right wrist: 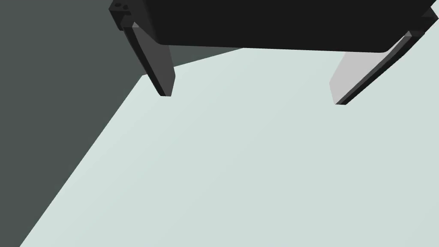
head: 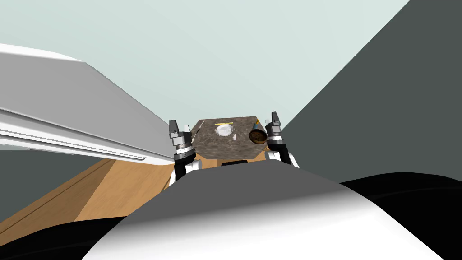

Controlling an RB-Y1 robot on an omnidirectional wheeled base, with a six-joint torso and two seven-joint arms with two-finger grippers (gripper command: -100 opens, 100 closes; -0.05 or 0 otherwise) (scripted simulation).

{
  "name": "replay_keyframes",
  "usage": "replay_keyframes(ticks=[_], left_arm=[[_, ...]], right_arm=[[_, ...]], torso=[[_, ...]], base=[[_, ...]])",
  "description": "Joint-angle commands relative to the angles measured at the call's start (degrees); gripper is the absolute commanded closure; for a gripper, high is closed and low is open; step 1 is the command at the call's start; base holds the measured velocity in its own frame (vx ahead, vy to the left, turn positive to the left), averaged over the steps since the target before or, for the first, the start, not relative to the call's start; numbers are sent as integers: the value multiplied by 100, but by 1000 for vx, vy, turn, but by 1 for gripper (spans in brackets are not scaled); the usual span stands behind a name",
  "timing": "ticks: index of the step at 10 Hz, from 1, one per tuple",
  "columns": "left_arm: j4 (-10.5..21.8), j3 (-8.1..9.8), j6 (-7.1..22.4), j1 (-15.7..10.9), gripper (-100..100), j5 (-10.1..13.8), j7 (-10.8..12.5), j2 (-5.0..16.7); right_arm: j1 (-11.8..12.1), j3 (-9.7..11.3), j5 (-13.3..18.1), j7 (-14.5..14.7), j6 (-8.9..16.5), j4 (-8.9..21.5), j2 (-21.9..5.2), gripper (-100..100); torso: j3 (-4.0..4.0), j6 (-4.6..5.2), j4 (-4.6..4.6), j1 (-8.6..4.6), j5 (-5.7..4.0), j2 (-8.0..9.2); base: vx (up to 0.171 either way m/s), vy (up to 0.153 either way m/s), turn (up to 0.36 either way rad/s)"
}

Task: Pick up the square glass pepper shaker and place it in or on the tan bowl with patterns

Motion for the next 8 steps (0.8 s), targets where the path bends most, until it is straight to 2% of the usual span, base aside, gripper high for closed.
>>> replay_keyframes(ticks=[1, 2, 3, 8], left_arm=[[0, 0, 0, 0, 0, 0, 0, 0], [0, 0, 0, 0, 0, 0, 0, 0], [0, -1, 0, 0, 0, 0, 0, -1], [0, -2, 0, 0, 0, 0, 0, -2]], right_arm=[[-41, -7, 70, 111, 66, 66, -182, -100], [-66, -12, 117, 182, 108, 110, -263, -100], [-128, -27, 243, 367, 213, 226, -430, -100], [-314, -87, 685, 993, 559, 643, -824, -100]], torso=[[0, 0, 0, 0, 0, 0], [1, 0, 0, 14, 2, 2], [2, 0, 1, 32, 6, 3], [1, 0, 0, 69, 16, 1]], base=[[-8, 47, -35], [-11, 96, -48], [27, 165, -67], [-7, 168, -62]])
